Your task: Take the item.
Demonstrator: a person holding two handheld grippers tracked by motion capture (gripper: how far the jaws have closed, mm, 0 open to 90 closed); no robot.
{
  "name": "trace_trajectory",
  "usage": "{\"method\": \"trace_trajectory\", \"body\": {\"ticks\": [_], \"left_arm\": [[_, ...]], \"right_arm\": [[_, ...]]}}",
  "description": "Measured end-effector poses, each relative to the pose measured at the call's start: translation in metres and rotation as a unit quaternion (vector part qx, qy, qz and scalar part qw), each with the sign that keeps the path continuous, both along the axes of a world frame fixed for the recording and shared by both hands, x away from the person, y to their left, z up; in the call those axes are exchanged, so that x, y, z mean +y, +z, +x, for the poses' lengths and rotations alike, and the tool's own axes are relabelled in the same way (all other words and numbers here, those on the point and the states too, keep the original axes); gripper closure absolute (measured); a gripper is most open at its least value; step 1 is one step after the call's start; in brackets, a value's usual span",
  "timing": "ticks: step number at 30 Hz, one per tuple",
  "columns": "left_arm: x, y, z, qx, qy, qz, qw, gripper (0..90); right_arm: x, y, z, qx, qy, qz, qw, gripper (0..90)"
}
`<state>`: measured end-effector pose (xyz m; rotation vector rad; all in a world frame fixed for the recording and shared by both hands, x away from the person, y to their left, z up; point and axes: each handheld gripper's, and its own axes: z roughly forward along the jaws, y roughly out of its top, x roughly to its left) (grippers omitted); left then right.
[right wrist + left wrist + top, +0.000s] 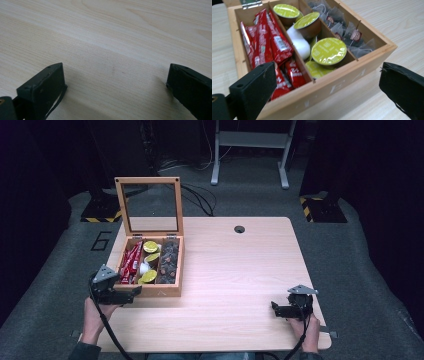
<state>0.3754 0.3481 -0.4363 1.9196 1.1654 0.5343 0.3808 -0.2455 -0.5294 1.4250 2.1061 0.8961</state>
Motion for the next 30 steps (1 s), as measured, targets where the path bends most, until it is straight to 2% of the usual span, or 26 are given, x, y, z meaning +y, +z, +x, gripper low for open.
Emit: {"method": "trace_trajectory", "body": {"ticks": [2, 8, 11, 16, 24, 28, 30], "left_arm": [[-0.004, 0.001, 0.005, 0.001, -0.006, -0.005, 1.0000, 2.4], [-0.012, 0.001, 0.021, 0.007, -0.024, -0.003, 0.9997, 6.1], [-0.015, 0.000, 0.029, 0.003, -0.028, -0.004, 0.9996, 11.8], [-0.018, -0.004, 0.046, 0.021, -0.040, -0.013, 0.9989, 15.4], [-0.021, -0.012, 0.057, 0.045, -0.049, -0.011, 0.9977, 20.3], [-0.021, -0.016, 0.060, 0.047, -0.046, -0.011, 0.9977, 22.1], [-0.019, -0.017, 0.061, 0.055, -0.051, -0.011, 0.9971, 23.7]], "right_arm": [[-0.001, 0.000, 0.000, 0.001, 0.004, -0.002, 1.0000, 1.1], [0.000, 0.000, 0.000, 0.000, -0.001, -0.002, 1.0000, 1.0], [0.000, 0.000, 0.000, -0.001, -0.001, -0.002, 1.0000, 1.0], [0.000, 0.000, 0.000, -0.001, -0.001, -0.002, 1.0000, 1.0], [0.000, 0.000, -0.001, -0.002, -0.001, -0.002, 1.0000, 1.1], [0.000, 0.000, -0.001, -0.002, -0.001, -0.002, 1.0000, 1.1], [0.000, 0.000, -0.001, -0.001, -0.001, -0.002, 1.0000, 1.1]]}}
